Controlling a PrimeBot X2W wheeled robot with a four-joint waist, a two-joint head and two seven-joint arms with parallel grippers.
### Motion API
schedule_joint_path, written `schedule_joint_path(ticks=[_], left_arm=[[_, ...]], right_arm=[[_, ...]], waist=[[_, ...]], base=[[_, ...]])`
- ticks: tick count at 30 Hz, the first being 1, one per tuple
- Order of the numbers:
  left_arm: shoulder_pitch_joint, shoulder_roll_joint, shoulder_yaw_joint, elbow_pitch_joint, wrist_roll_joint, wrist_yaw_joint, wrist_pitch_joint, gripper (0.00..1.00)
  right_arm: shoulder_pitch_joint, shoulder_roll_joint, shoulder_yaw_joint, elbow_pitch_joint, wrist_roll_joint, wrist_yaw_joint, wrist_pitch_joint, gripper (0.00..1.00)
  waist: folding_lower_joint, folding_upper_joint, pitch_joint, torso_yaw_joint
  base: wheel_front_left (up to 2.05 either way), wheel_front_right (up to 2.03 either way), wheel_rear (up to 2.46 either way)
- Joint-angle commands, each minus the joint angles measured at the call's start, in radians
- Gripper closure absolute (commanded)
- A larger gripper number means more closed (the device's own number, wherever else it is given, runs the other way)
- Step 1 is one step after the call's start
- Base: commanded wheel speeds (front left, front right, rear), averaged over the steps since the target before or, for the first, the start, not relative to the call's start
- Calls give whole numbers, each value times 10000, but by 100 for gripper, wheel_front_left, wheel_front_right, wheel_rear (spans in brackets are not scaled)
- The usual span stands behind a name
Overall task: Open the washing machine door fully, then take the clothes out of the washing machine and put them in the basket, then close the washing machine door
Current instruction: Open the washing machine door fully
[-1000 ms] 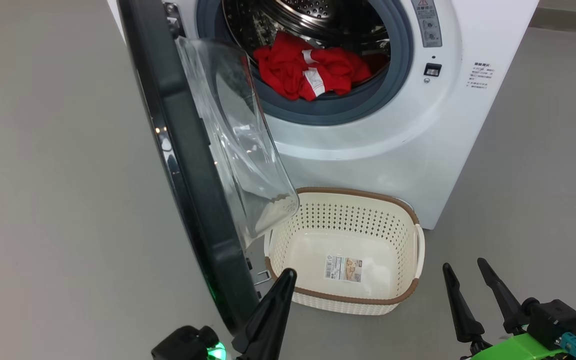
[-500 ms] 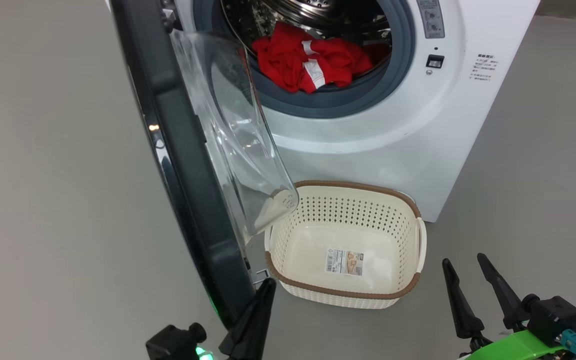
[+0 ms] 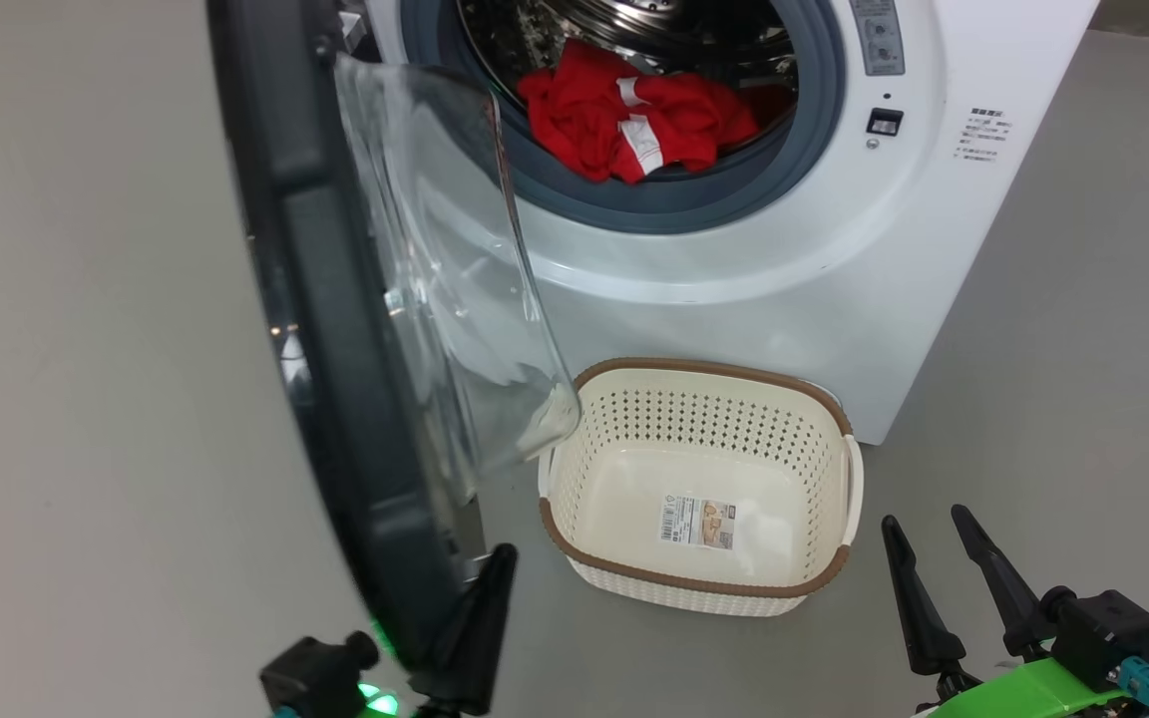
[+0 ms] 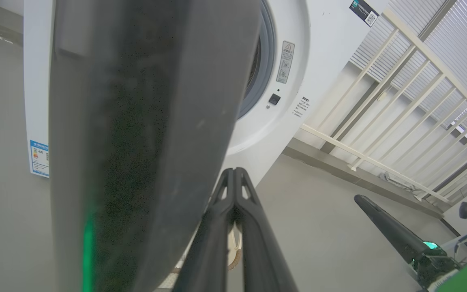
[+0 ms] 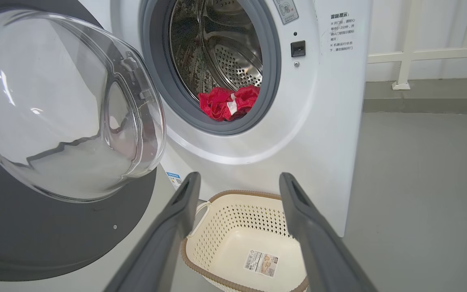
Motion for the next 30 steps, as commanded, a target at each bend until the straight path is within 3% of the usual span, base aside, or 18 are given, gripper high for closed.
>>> schedule_joint_path(ticks=[1,13,30], left_arm=[[-240,164,859,-155,-38,129,-72,100],[333,164,2271,-319,398,175,-72,100],[3,164,5126,-9,1172,22,-72,100]], right_arm=[[-396,-44,237,-280,-133,73,-91,0],[-286,11,320,-310,-103,73,-91,0],[-267,-18,397,-364,-134,73,-91,0]], waist=[[-1,0,-18,73],[-1,0,-144,347],[-1,0,-18,232]], base=[[0,0,0],[0,0,0],[0,0,0]])
